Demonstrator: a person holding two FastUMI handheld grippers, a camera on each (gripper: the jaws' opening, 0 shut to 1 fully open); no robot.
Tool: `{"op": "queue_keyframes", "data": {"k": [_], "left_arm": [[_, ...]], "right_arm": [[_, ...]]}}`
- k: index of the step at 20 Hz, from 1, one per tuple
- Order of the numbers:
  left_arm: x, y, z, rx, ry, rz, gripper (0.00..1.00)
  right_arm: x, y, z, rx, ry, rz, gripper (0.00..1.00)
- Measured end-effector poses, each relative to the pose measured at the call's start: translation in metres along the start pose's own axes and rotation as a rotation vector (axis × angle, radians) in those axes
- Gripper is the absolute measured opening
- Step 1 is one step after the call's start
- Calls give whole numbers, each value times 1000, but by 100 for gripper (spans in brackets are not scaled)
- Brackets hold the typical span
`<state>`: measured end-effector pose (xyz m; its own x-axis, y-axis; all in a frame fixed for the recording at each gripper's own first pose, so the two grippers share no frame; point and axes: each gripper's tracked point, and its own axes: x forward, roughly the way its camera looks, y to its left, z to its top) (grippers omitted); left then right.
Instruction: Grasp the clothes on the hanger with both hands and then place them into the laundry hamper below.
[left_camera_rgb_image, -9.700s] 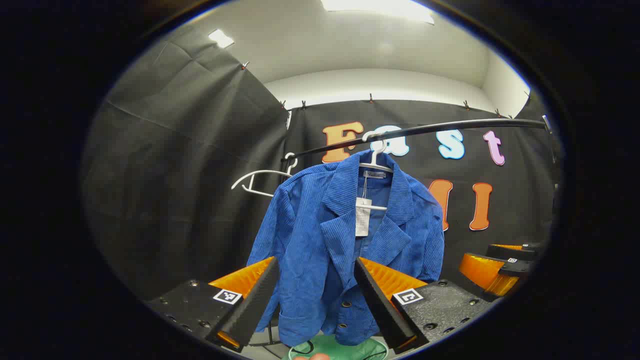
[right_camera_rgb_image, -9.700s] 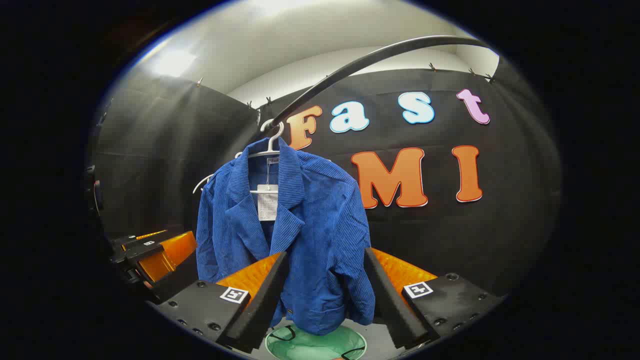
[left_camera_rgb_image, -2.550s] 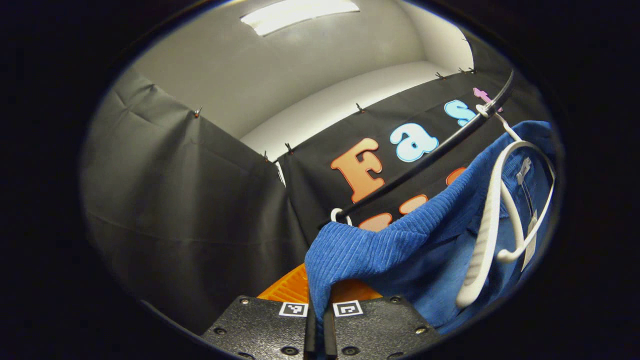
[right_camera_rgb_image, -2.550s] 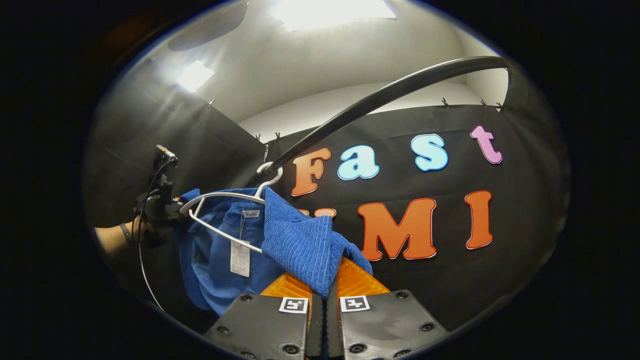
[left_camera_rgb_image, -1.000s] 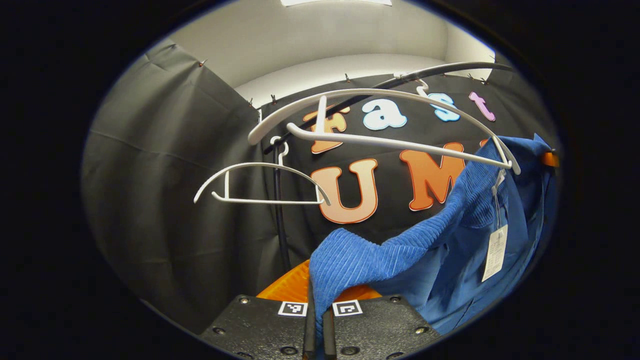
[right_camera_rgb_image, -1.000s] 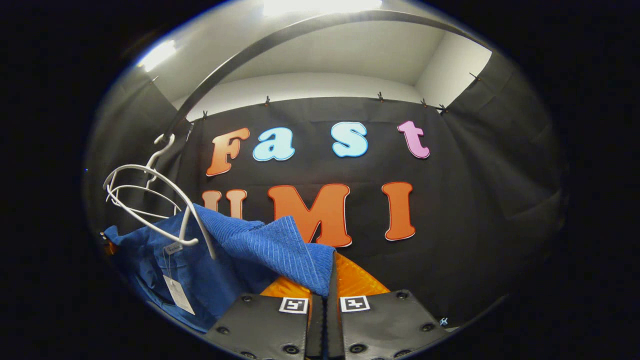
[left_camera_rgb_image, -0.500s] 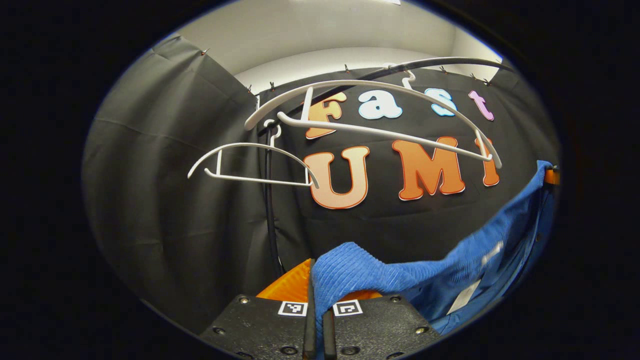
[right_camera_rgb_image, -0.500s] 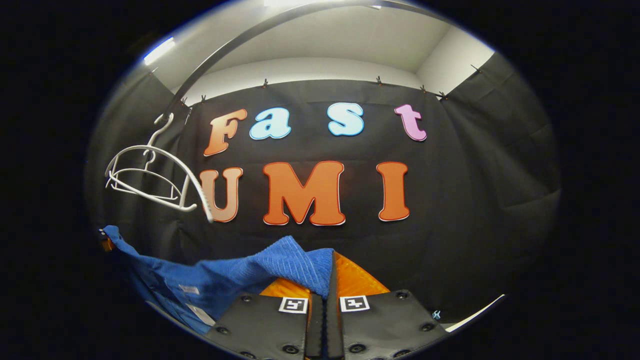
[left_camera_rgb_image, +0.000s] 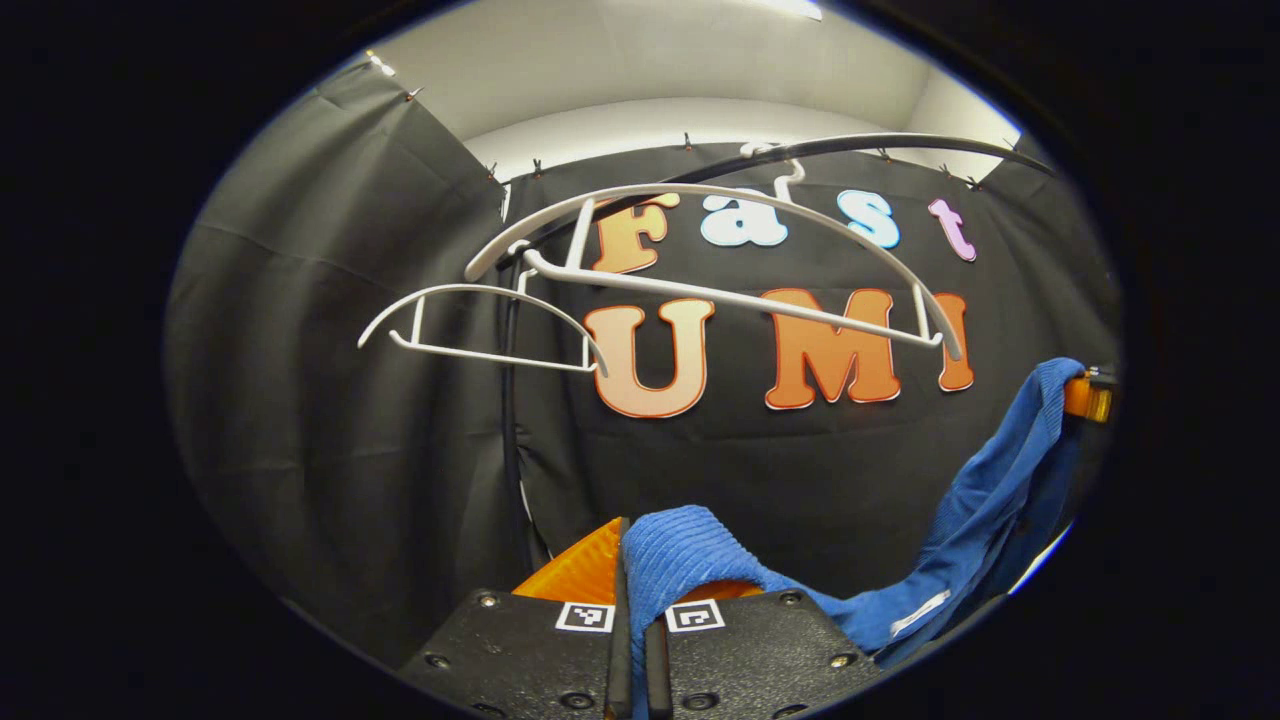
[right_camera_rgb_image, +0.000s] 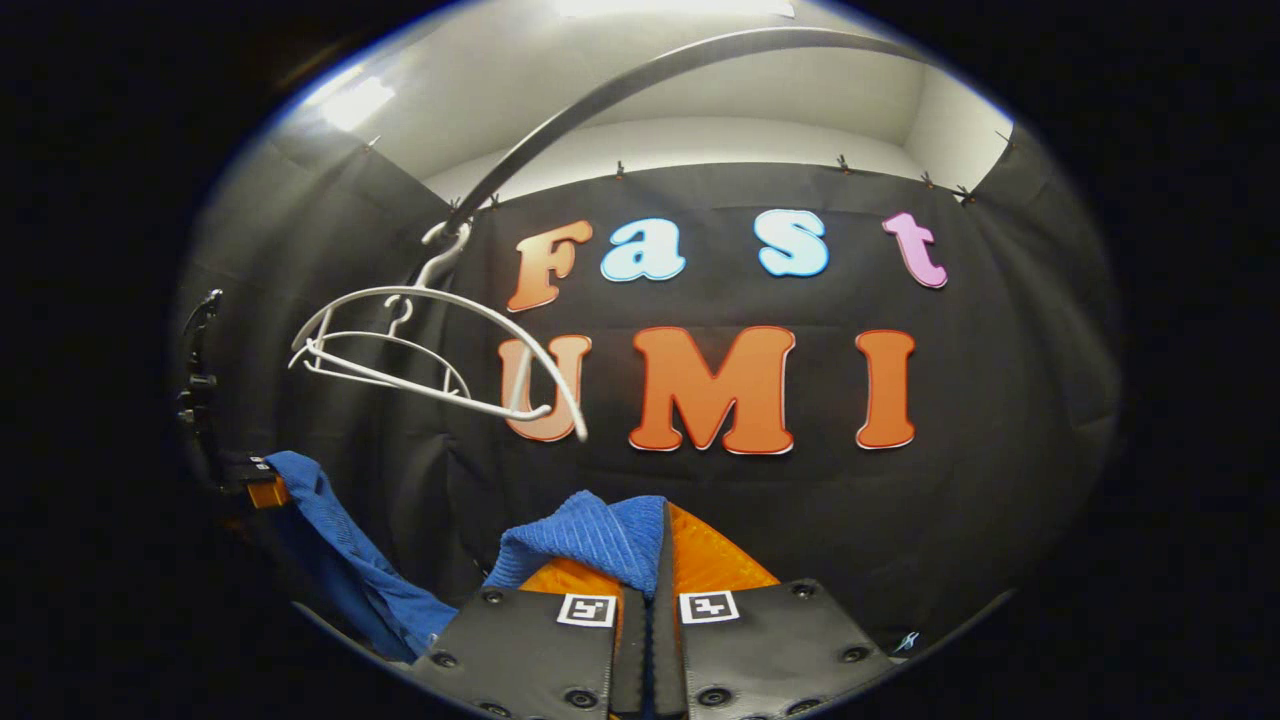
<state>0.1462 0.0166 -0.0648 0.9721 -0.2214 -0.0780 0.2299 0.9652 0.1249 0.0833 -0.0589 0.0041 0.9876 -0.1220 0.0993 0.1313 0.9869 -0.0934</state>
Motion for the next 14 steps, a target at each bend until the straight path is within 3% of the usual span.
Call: {"op": "queue_keyframes", "data": {"k": [6, 10, 14], "left_arm": [[1, -73, -25, -98, 70, -161, 5], [0, -108, -70, -213, 200, -219, 7], [-9, -135, -136, -252, 383, -239, 7]], "right_arm": [[12, 65, -44, 77, 115, 177, 10], [11, 80, -103, 173, 263, 214, 10], [1, 80, -174, 152, 416, 200, 10]]}}
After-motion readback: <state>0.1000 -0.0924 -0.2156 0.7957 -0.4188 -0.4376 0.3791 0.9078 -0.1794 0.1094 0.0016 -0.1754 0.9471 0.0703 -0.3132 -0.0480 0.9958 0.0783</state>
